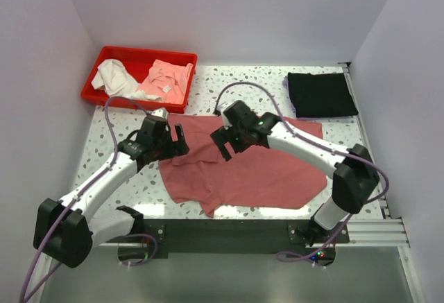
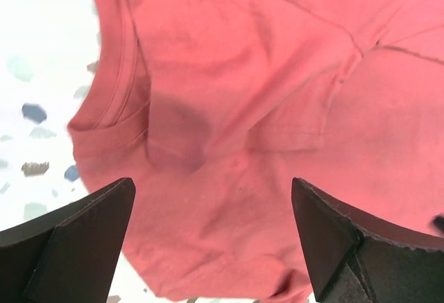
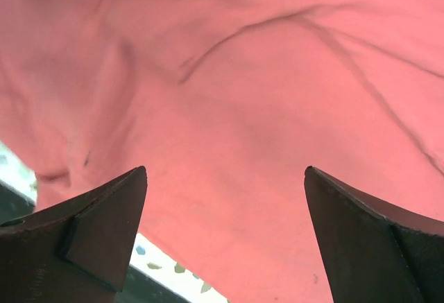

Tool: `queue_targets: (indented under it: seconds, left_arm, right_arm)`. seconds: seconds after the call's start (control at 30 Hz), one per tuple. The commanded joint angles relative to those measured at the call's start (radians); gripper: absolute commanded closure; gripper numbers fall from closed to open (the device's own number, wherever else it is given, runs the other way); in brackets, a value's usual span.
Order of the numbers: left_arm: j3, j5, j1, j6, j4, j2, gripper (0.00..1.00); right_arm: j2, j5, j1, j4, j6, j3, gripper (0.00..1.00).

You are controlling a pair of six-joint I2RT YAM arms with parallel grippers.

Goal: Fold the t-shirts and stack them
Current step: Fold the tshirt

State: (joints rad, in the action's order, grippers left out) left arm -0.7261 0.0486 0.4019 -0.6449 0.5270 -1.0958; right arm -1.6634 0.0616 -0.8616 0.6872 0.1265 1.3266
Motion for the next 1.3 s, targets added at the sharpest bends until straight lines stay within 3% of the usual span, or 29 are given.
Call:
queue_targets:
  seconds: [0.0,0.13,0.27,0.53,0.87,1.13,1.27]
  left_arm:
    - [-0.062,0.007,0.003,-0.016,-0.125,-0.056,0.0]
    - [-0.096,-0.024,0.003,-0.019,-0.27,-0.198,0.0]
    - [-0.143,-0.044,0.002,-0.009,-0.396,-0.337,0.0]
    - [-0.168,-0.039,-0.037,0.002,-0.421,-0.556,0.0]
    - [-0.111,0.049,-0.13,0.021,-0.346,-0.604,0.0]
    - [-0.03,0.259,-0.192,0.027,-0.23,-0.481,0.0]
    - [-0.025,0.263,-0.195,0.025,-0.232,-0.45,0.0]
  right_arm:
    - [0.091,0.023,0.131,-0.083,0.131,-0.073,0.01]
    - [0.128,-0.022,0.29,-0.127,0.162,-0.116,0.01]
    - [0.108,-0.028,0.375,-0.158,0.136,-0.122,0.01]
    - [-0.001,-0.006,0.449,-0.189,0.11,-0.098,0.01]
    - [-0.048,-0.043,0.592,-0.218,0.125,-0.132,0.01]
    - [-0.078,-0.059,0.63,-0.233,0.127,-0.129,0.01]
    - [-0.111,-0.158,0.631,-0.262,0.118,-0.107,0.01]
